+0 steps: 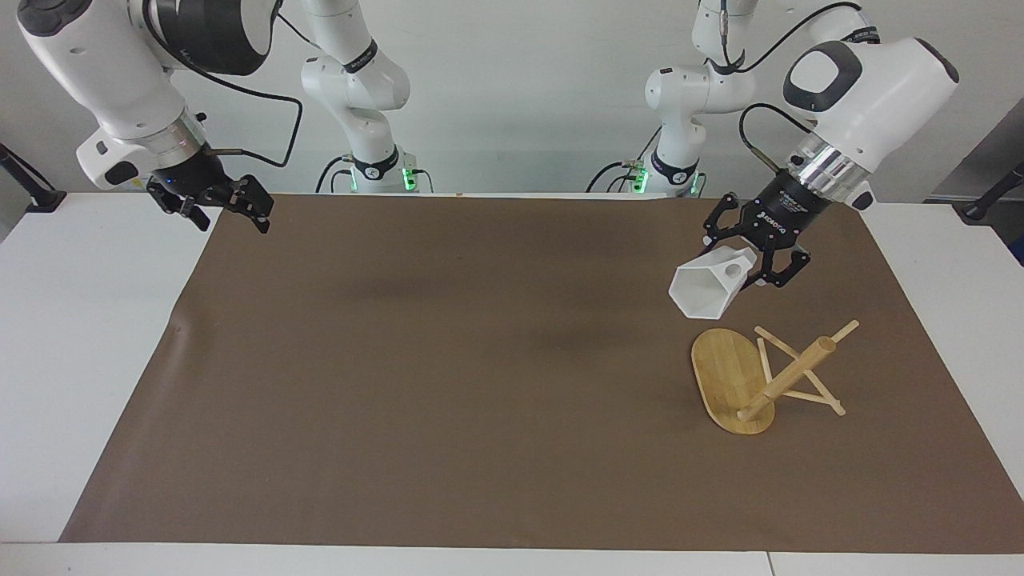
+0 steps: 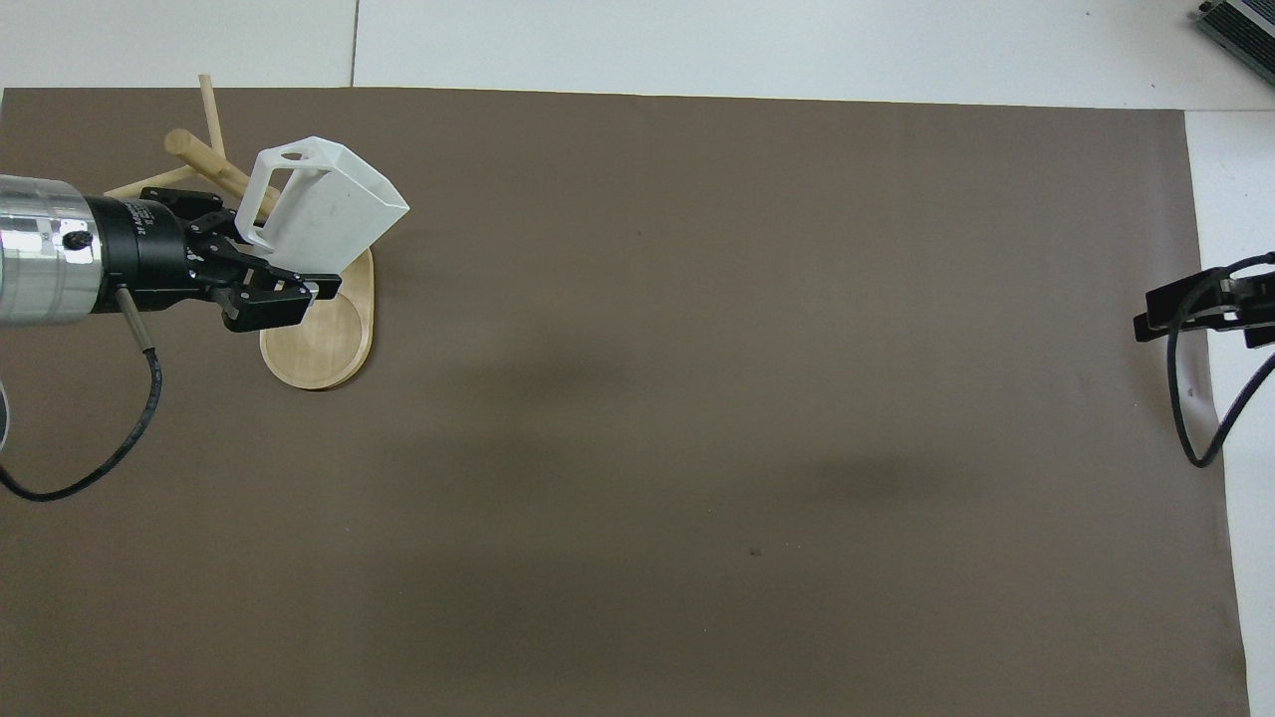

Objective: Hang cup on rack
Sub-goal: 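Carry the cup with the left gripper toward the mug tree pegs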

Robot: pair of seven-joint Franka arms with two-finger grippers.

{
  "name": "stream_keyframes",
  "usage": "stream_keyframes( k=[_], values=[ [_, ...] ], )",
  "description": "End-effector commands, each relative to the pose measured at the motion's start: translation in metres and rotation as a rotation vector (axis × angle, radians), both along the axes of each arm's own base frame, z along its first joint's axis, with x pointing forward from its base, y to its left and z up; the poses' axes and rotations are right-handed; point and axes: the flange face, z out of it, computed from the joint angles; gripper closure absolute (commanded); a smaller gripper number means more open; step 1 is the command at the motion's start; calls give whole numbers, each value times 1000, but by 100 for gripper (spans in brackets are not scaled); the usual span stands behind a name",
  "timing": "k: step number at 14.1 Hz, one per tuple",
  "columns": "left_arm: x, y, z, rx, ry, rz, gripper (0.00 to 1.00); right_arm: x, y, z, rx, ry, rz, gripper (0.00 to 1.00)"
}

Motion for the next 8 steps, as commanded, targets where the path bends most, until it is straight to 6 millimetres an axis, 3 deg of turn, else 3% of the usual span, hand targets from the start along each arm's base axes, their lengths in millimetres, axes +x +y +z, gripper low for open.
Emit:
stream_keyframes(
  k=[1,3,4,8],
  values=[
    [-8,-6,-2,-34,22,131,100,2,-1,1,-5,-47,-23,0],
    [-12,-3,-12,-60,54,262,100,4,-1,3,-9,-69,-24,0],
    [-18,-11,-19,-60,70,266,100,6,-2,3,-10,-82,-29,0],
    [-32,-12,-40,-60,28,338,100,11,-18,6,-16,-137,-58,0]
  ],
)
